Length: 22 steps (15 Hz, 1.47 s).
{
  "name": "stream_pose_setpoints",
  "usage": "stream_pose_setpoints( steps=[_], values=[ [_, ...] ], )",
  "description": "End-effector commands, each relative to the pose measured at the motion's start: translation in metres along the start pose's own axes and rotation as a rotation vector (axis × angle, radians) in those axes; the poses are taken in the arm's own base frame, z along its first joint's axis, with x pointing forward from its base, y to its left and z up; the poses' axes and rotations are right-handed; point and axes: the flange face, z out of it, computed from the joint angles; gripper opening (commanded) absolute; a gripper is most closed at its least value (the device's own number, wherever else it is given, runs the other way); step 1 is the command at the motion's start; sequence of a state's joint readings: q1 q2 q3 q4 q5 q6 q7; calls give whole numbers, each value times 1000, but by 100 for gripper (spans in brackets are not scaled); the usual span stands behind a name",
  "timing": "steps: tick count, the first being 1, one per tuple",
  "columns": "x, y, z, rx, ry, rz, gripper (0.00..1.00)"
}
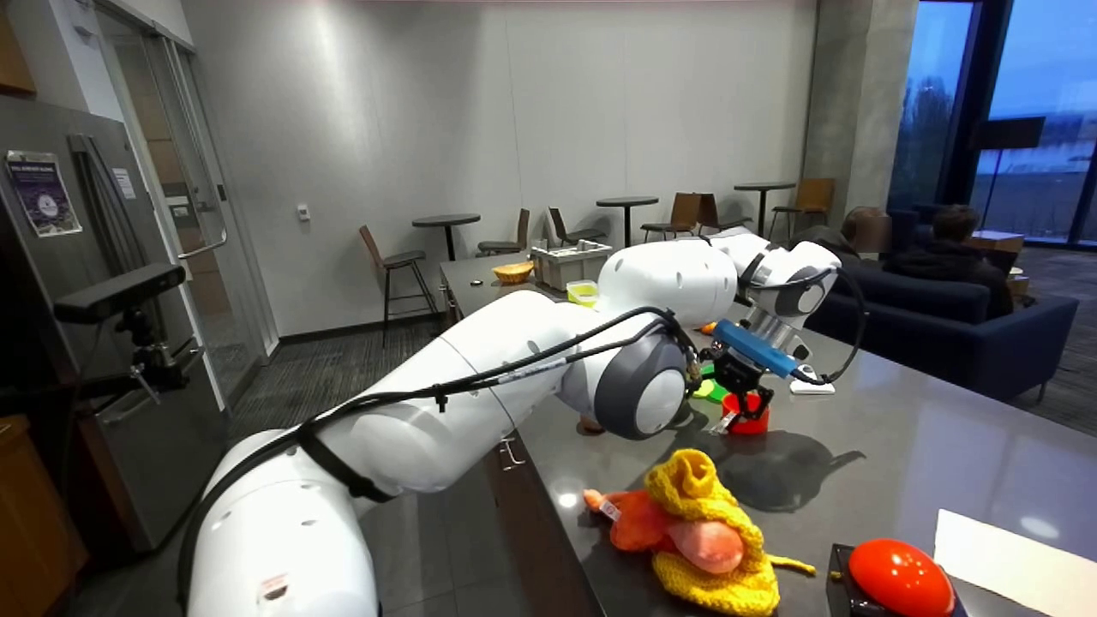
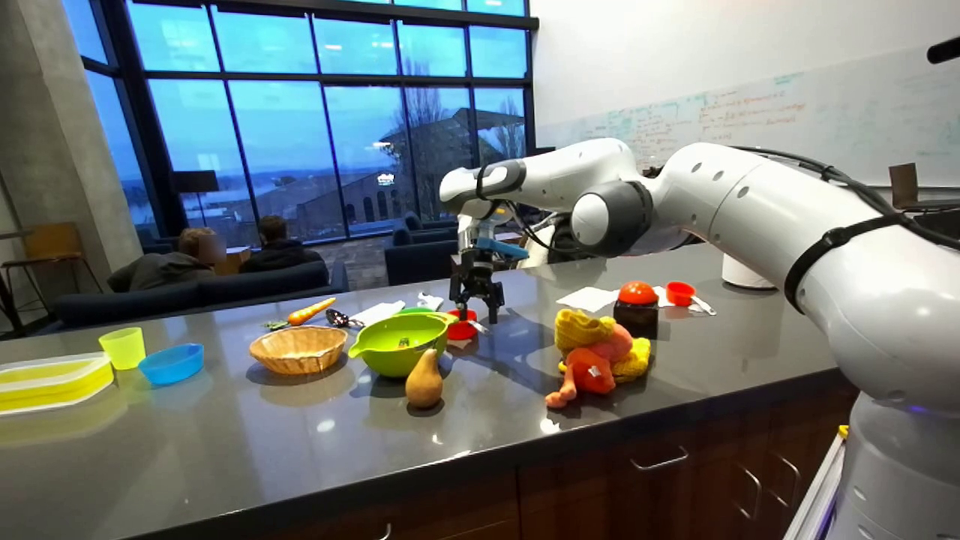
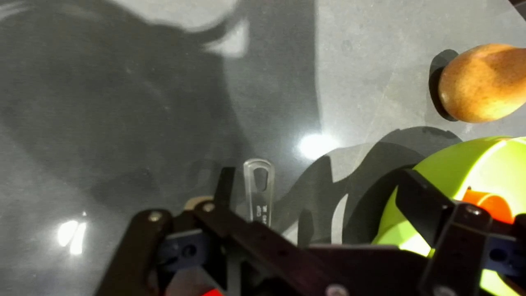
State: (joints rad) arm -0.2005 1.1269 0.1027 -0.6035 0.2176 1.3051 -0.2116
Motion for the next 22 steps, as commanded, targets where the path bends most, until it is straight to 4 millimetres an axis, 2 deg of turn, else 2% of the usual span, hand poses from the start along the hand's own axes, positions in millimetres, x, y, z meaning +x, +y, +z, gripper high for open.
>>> stream_pose_setpoints(
  steps=[1, 13, 14, 15, 18, 22],
  values=[
    [-2, 9, 5, 10, -25, 0, 100],
    [2, 34, 36, 85, -65, 4, 100],
    [2, 36, 38, 91, -66, 6, 75],
    [3, 37, 40, 92, -69, 6, 74],
    [2, 40, 39, 94, -68, 7, 55],
    [1, 43, 38, 99, -64, 9, 21]
  ],
)
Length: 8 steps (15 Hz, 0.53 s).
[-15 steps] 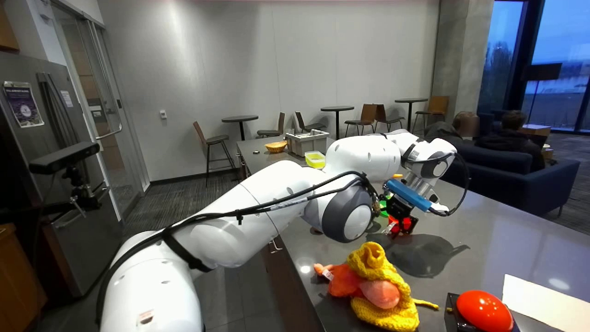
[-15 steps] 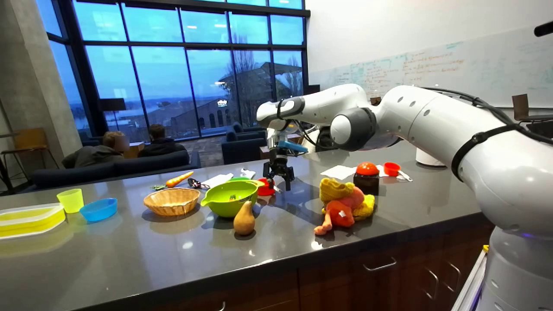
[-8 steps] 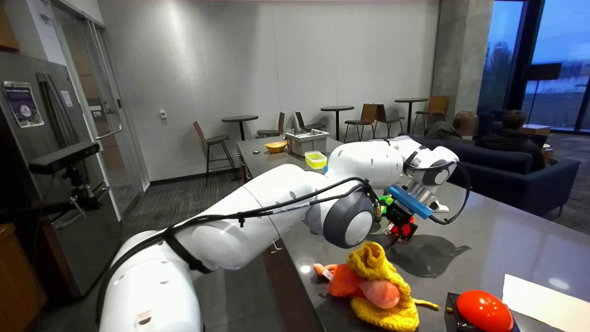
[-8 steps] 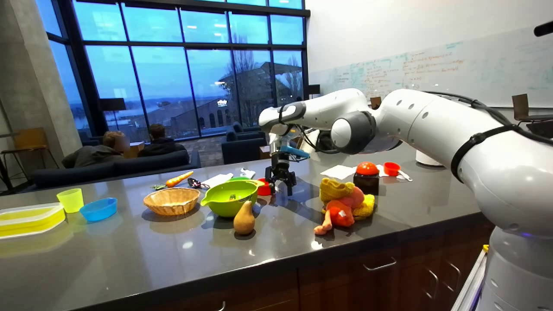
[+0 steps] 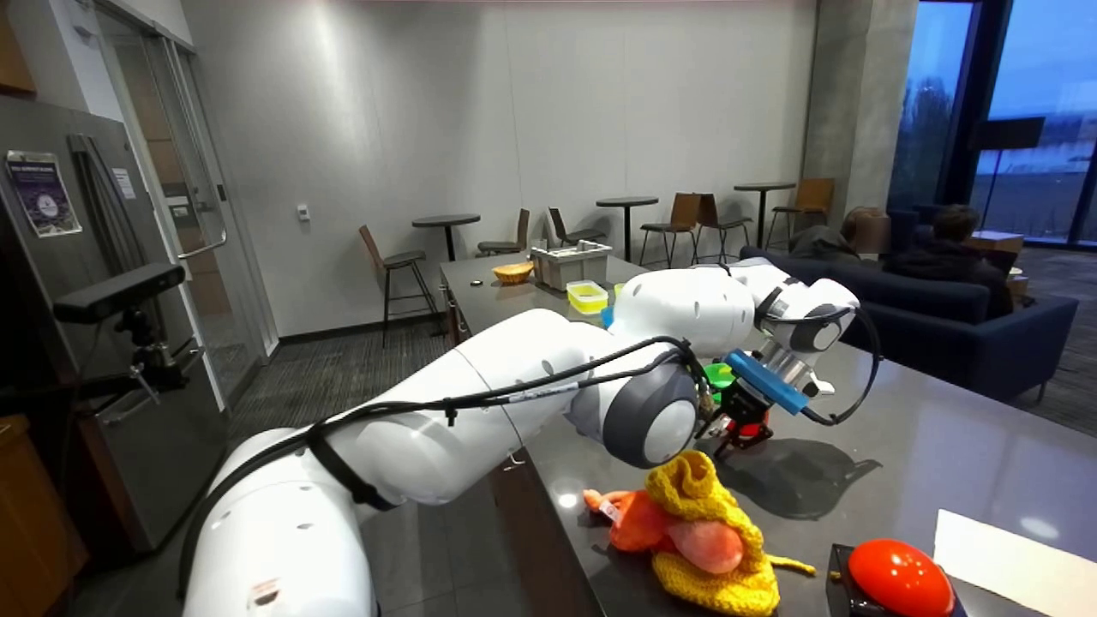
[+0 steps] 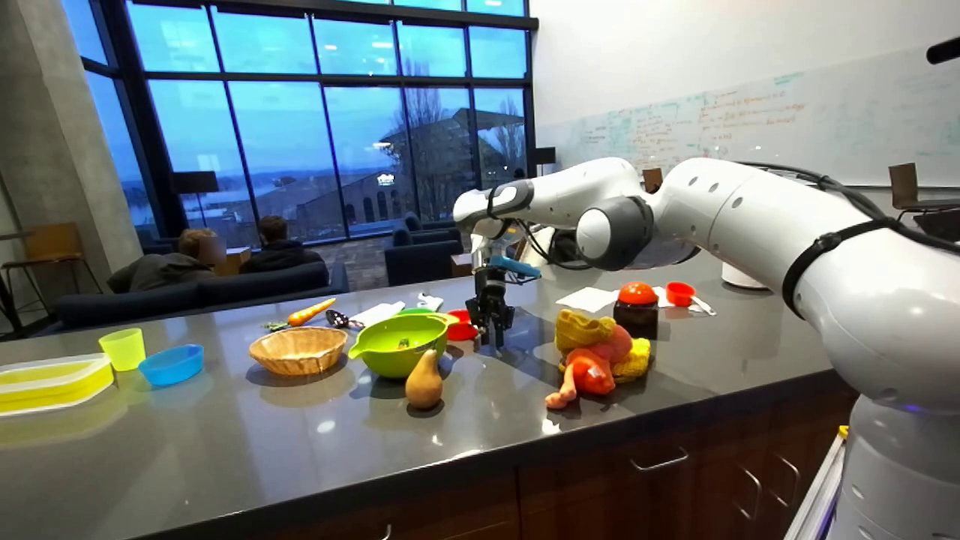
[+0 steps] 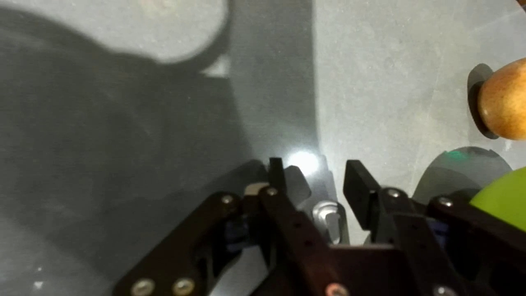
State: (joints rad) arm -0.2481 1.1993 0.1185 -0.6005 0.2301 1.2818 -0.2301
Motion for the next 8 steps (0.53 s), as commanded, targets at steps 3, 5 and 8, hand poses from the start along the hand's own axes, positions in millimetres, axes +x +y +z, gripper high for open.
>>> stream_pose_setpoints(
  steps=[3, 5, 8],
  values=[
    [-2, -1, -1, 35, -5, -19, 1],
    [-2, -2, -2, 31, -5, -19, 5],
    [-3, -3, -4, 28, -5, -18, 5]
  ],
)
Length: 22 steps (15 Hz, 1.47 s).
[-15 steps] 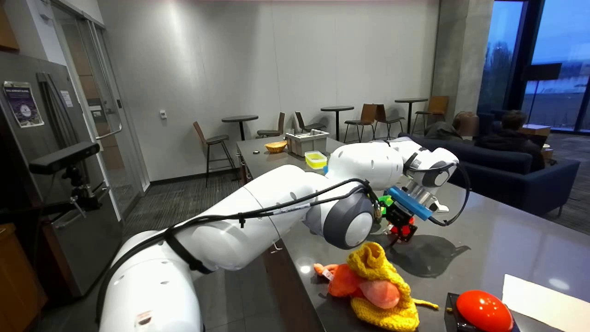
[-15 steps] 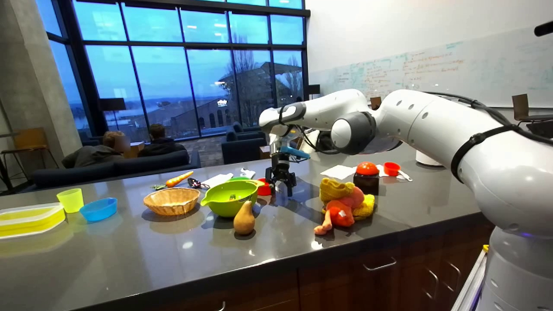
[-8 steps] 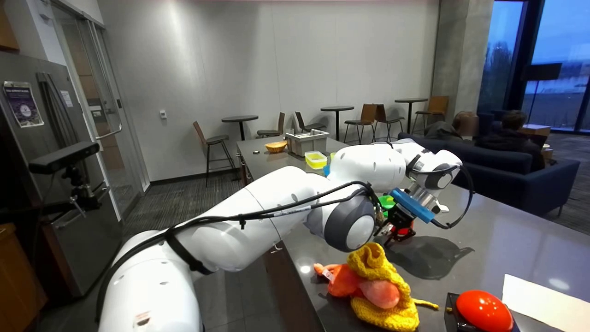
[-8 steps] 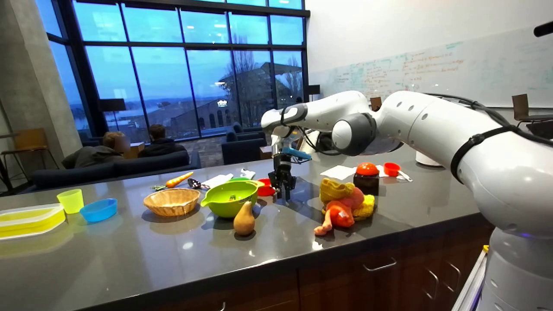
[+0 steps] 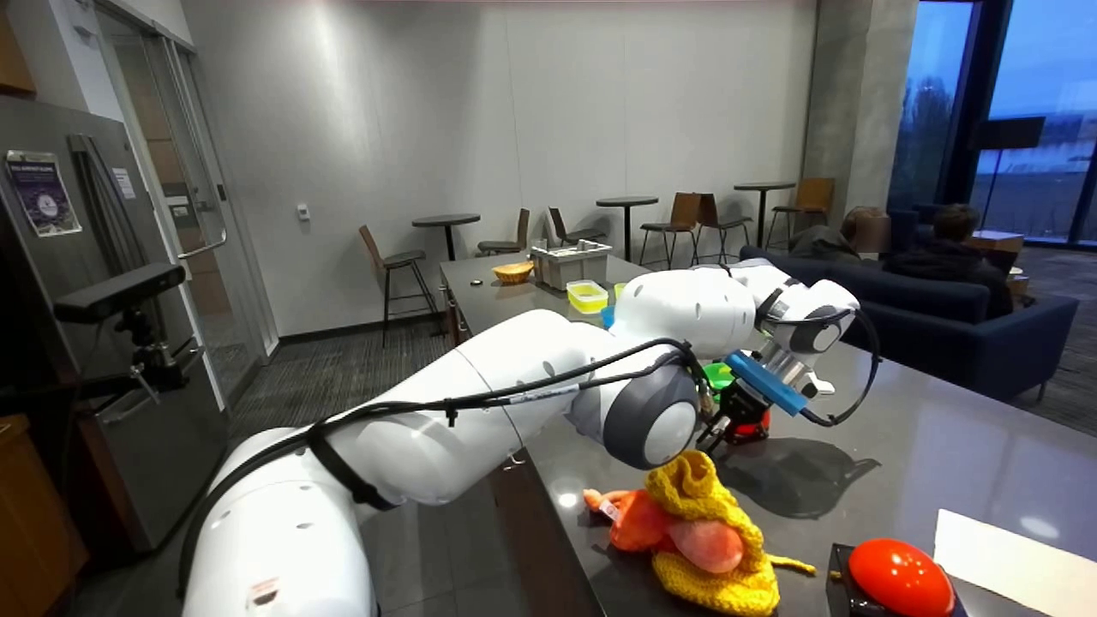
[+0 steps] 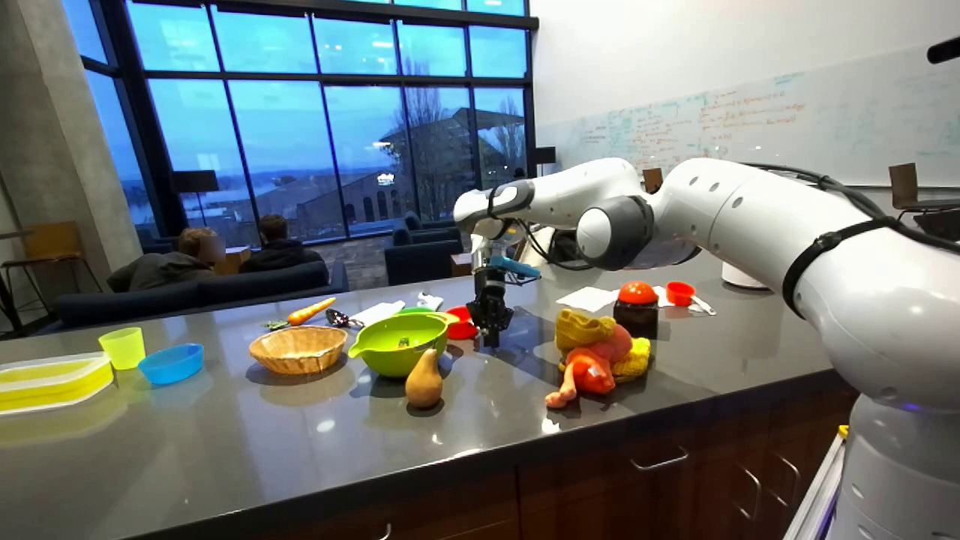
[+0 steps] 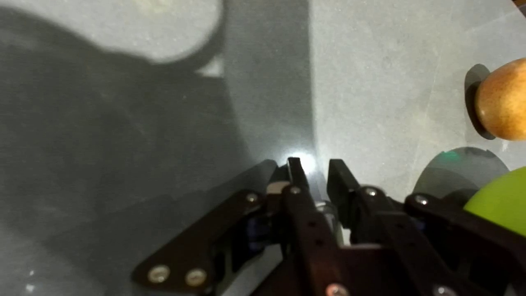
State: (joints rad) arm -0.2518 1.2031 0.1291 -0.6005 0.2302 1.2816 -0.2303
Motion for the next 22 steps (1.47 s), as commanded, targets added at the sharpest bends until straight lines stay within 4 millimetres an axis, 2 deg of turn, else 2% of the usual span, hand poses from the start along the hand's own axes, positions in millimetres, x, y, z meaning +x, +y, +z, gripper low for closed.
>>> stream_pose_setpoints(
  steps=[1, 5, 8, 14, 18, 22],
  values=[
    [-4, -4, -7, 17, -2, -13, 5],
    [-8, -2, -10, 17, -6, 10, 5],
    [-14, 9, -15, 26, -9, 61, 5],
    [-36, 27, -46, 26, 17, 196, 5],
    [-48, 16, -67, 25, 32, 248, 5],
    [-53, -6, -82, 7, 48, 257, 5]
  ],
)
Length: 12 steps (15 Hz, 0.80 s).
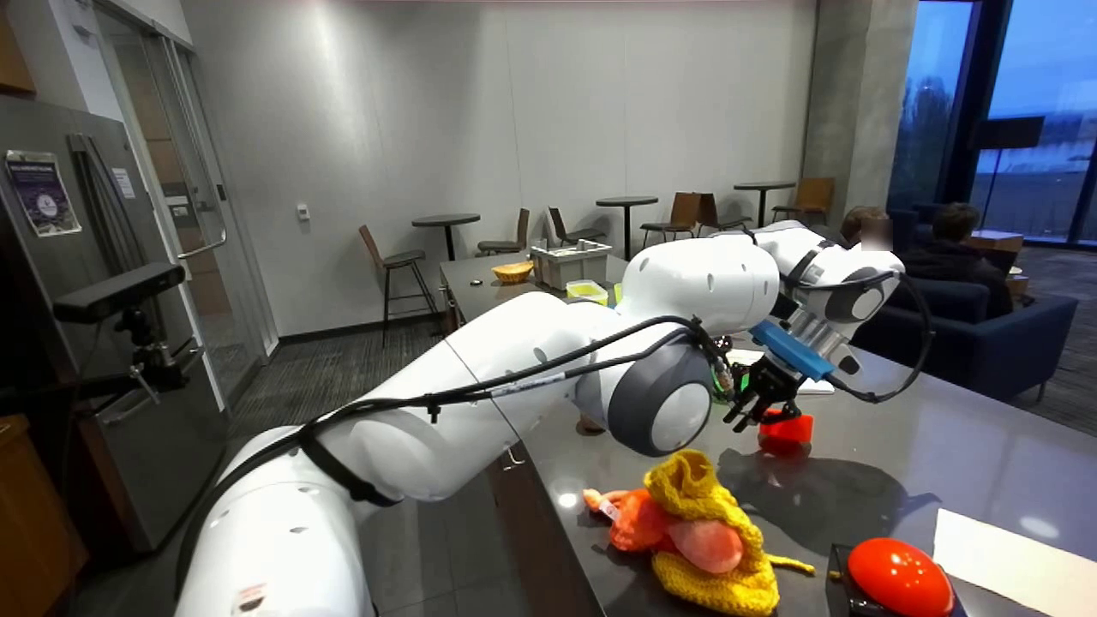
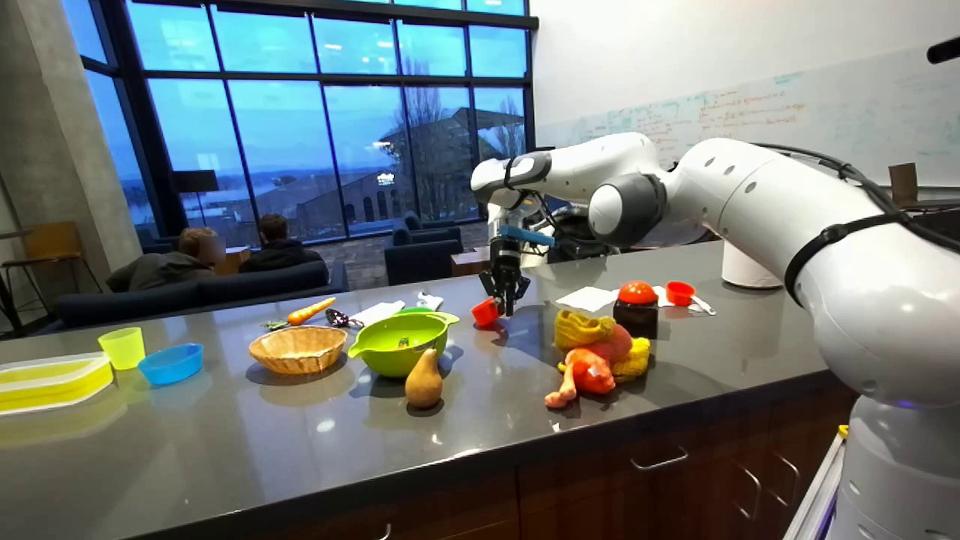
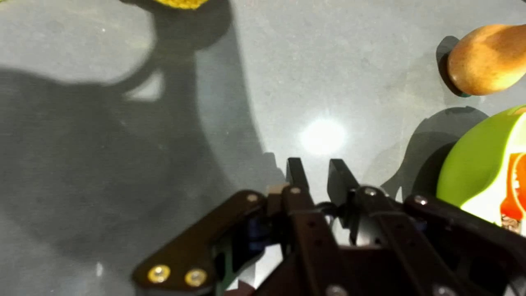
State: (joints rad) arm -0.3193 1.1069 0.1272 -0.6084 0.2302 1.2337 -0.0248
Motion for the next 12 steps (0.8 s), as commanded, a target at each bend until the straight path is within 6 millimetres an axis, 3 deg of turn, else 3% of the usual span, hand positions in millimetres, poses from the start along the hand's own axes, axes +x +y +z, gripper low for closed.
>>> stream_pose_setpoints(
  steps=[1, 8, 12],
  values=[
    [-17, -24, -16, -9, -6, 21, 5],
    [-28, -64, -30, -34, 20, -22, 5],
    [-32, -77, -29, -34, 14, -38, 5]
  ],
)
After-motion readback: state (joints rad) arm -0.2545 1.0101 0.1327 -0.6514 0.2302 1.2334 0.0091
